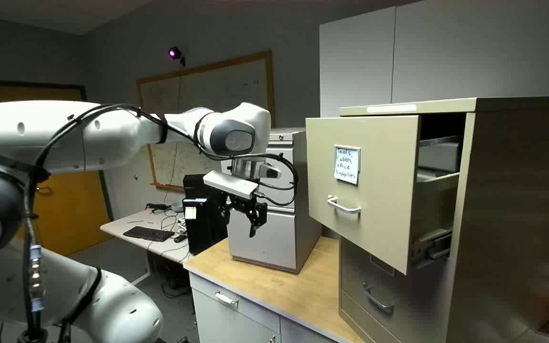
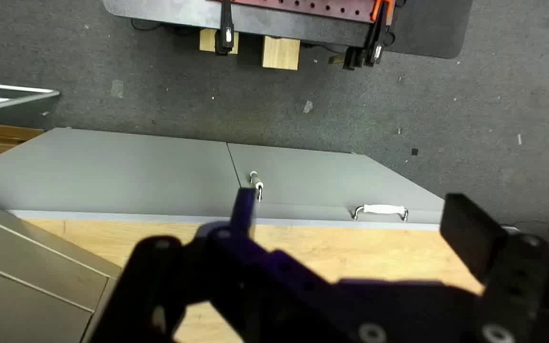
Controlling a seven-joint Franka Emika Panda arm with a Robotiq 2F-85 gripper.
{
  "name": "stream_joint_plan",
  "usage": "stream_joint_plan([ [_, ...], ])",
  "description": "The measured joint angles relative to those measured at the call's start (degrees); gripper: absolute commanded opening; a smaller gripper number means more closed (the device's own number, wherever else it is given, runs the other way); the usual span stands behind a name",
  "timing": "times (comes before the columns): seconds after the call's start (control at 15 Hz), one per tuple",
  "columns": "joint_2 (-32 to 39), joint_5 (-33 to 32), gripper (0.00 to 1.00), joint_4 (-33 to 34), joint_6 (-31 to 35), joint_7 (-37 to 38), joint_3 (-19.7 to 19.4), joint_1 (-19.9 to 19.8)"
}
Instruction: Close the top drawer of the beige file cabinet
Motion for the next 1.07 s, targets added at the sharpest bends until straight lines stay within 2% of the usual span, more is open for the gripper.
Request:
stream_joint_plan([
  [0.73,0.05,0.09,1.00,-0.01,0.21,0.44,0.22,-0.59],
  [1.07,0.65,2.71,1.00,0.44,4.38,8.54,0.83,-3.11],
])
